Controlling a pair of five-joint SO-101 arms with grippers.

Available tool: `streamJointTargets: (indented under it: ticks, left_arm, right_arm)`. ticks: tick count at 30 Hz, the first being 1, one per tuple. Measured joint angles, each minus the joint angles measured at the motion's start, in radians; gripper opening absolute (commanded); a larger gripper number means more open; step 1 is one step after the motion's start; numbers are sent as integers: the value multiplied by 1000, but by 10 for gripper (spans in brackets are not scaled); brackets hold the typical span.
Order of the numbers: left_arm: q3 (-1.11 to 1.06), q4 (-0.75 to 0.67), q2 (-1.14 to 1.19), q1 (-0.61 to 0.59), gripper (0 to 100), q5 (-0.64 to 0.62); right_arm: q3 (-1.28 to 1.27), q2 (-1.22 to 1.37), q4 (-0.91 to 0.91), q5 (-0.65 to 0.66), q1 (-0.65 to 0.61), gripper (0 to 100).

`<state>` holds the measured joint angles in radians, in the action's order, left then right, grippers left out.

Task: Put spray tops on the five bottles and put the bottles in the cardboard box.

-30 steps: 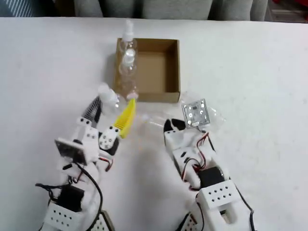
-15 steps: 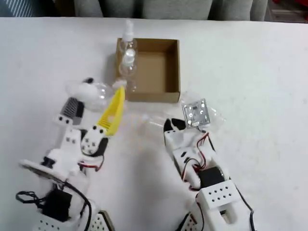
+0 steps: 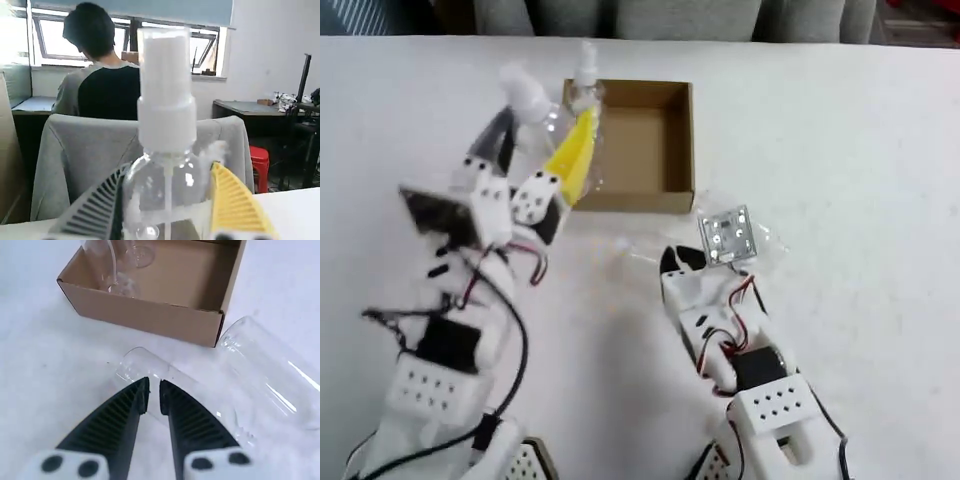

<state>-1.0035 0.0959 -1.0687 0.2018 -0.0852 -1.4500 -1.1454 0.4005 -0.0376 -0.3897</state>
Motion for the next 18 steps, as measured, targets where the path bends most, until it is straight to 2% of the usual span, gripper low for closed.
streamJointTargets:
  ticks: [10, 18]
  left_arm:
    - [-163, -440, 310, 0, 22, 0]
    - [-192, -672, 555, -20, 22, 0]
  right_arm:
    - [0, 0, 0, 0, 0, 17]
    - [0, 0, 0, 0, 0, 17]
